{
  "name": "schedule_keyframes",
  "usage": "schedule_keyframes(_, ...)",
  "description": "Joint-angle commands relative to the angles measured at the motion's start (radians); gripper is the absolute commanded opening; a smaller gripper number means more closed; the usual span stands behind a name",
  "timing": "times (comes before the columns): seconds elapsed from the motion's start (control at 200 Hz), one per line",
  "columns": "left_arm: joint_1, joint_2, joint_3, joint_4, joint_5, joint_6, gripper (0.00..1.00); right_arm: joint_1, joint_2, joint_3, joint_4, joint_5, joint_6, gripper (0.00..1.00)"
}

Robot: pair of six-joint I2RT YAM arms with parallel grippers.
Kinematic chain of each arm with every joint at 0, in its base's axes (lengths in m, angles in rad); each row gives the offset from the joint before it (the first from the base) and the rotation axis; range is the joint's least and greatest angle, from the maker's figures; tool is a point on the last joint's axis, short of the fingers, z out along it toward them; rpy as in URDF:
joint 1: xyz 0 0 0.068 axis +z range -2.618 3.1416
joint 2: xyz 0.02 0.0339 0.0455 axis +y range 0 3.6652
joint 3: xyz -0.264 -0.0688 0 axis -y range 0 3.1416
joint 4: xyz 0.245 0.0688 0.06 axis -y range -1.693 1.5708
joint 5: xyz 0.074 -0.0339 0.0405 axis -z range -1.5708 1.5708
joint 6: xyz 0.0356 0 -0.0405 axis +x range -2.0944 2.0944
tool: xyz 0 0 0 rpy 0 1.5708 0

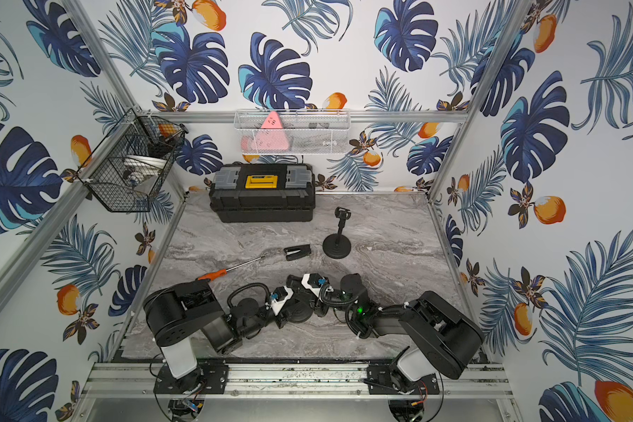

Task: Assemble a microphone stand
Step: Screw the microphone stand pole into the microphone stand base.

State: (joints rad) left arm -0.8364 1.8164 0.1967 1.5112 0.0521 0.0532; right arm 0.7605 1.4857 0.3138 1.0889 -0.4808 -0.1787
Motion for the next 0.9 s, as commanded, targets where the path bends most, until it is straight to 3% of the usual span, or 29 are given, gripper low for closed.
schedule_keyframes(0.0, 0.0, -0.028, -0.01, 0.029, -0.017, -0.003, 0.48, 0.049, 0.005, -0.024, -0.07, 0.213, 0.082, 0.0)
schedule_keyframes(0.175, 0.0, -0.064, -0.025, 0.029, -0.008, -0.006, 0.48, 0.19, 0.027, -0.012, -0.099, 0.49, 0.123, 0.0)
schedule_keyframes(0.31, 0.0, -0.075, -0.035, 0.029, -0.014, -0.005, 0.44, 0.312, 0.071, -0.01, -0.078, 0.803, 0.21, 0.0)
schedule_keyframes(0.495, 0.0, -0.087, -0.042, 0.029, -0.017, -0.006, 0.38, 0.408, 0.167, -0.04, 0.054, 1.057, 0.271, 0.0)
schedule_keyframes(0.621, 0.0, -0.085, -0.039, 0.029, -0.018, -0.005, 0.3, 0.437, 0.184, -0.014, 0.035, 1.092, 0.263, 0.0)
schedule_keyframes(0.861, 0.0, -0.063, -0.03, 0.029, -0.012, 0.004, 0.15, 0.442, 0.165, -0.015, 0.04, 1.003, 0.237, 0.0)
schedule_keyframes(0.896, 0.0, -0.056, -0.028, 0.029, -0.008, 0.004, 0.13, 0.441, 0.16, -0.023, 0.055, 0.985, 0.237, 0.07)
